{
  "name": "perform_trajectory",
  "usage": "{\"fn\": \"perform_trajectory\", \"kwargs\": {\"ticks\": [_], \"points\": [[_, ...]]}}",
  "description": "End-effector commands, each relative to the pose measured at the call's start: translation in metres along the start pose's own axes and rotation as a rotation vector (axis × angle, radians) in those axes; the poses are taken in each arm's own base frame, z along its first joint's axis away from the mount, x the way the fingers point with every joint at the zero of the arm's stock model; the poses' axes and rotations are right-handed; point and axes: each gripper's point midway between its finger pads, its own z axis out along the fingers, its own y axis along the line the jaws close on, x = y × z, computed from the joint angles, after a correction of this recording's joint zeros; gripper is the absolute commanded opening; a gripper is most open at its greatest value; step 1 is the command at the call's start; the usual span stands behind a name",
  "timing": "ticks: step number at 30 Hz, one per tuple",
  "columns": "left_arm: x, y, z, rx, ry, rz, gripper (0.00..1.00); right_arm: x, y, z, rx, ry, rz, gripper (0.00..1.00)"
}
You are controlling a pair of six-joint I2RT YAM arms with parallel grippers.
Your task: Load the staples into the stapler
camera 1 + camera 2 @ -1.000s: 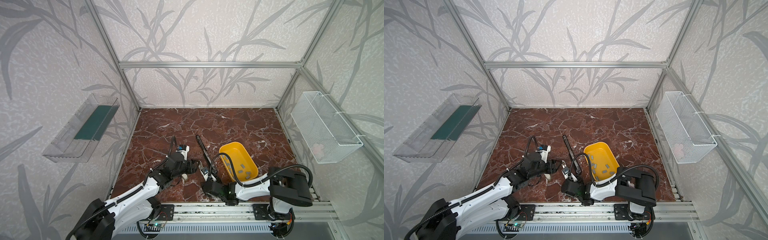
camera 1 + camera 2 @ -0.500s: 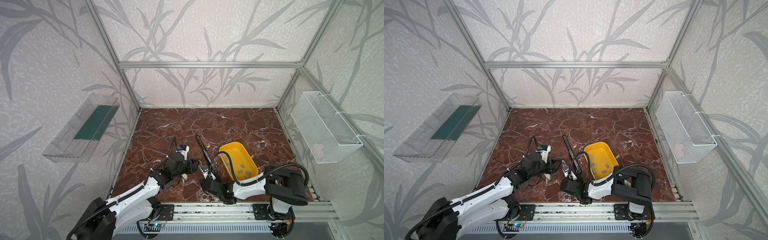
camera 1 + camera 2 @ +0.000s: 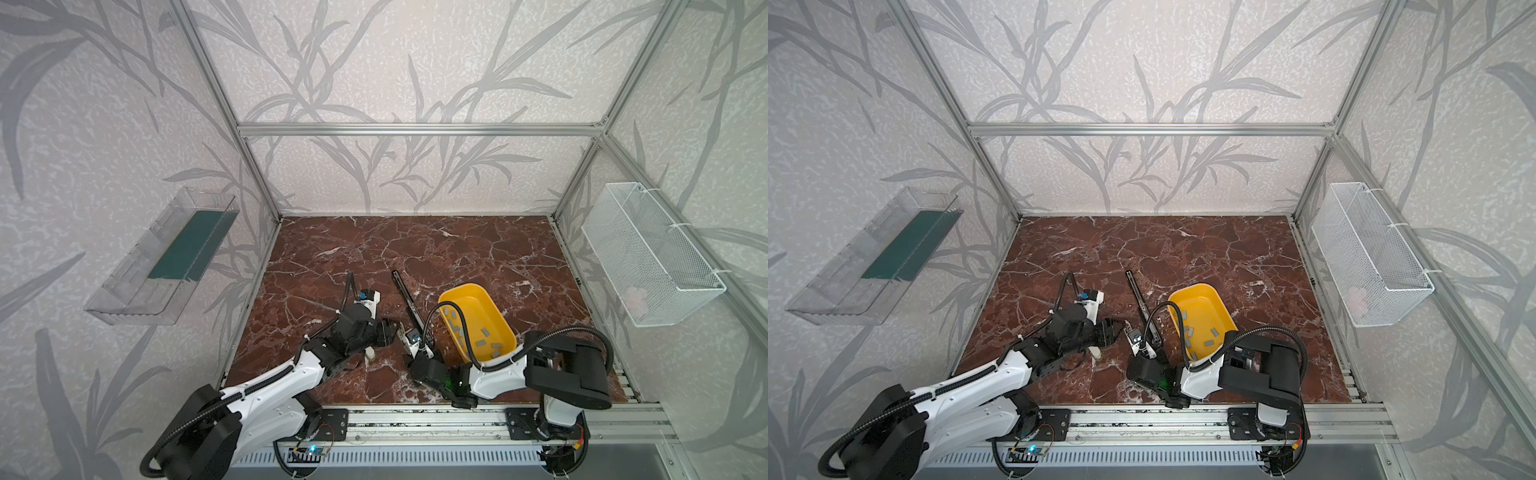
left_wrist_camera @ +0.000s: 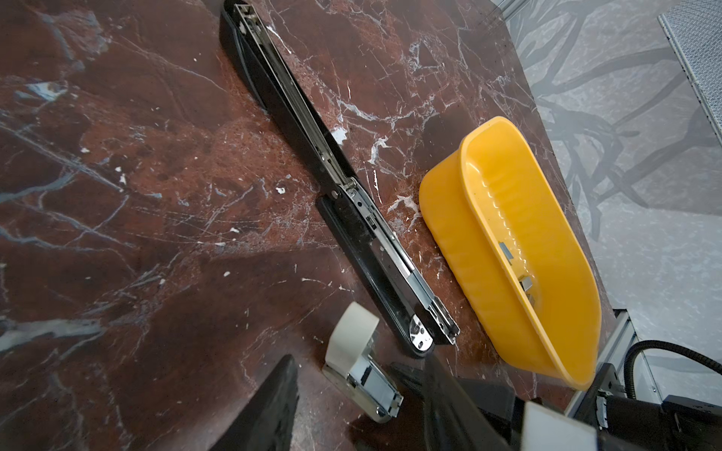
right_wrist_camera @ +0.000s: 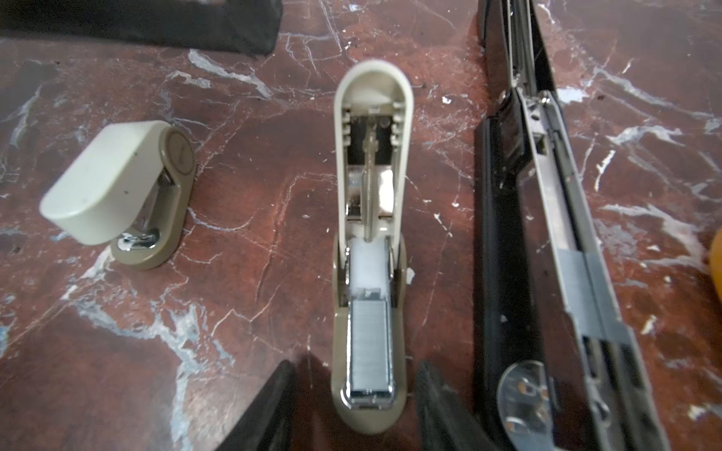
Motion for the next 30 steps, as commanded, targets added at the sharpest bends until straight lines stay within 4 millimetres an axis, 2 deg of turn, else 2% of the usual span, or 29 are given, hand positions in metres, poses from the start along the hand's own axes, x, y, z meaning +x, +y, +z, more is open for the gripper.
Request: {"fn": "perform_trajectory", "kwargs": {"ticks": [1,7,10,16,20,30], "points": [[-0.001,0.000,0.001,0.004,-0.016,-0.006,0.52,0.043,-0.017,0.005,0.031,0.136,-0.067,0.50],[-0.001,0.001,0.001,0.000,-0.016,-0.009,0.52,0.045,-0.022,0.011,0.049,0.136,-0.064,0.49],[-0.001,0.002,0.001,-0.001,-0.020,-0.010,0.51,0.044,-0.021,0.013,0.049,0.135,-0.071,0.39],[-0.001,0.006,0.001,-0.020,-0.029,-0.012,0.50,0.046,-0.018,0.014,0.035,0.142,-0.081,0.30],[-0.005,0.018,0.001,-0.087,-0.049,-0.023,0.46,0.048,-0.018,0.014,0.029,0.145,-0.078,0.27],[-0.015,0.054,-0.004,-0.223,-0.078,-0.062,0.46,0.051,-0.014,0.012,0.017,0.144,-0.079,0.21]]}}
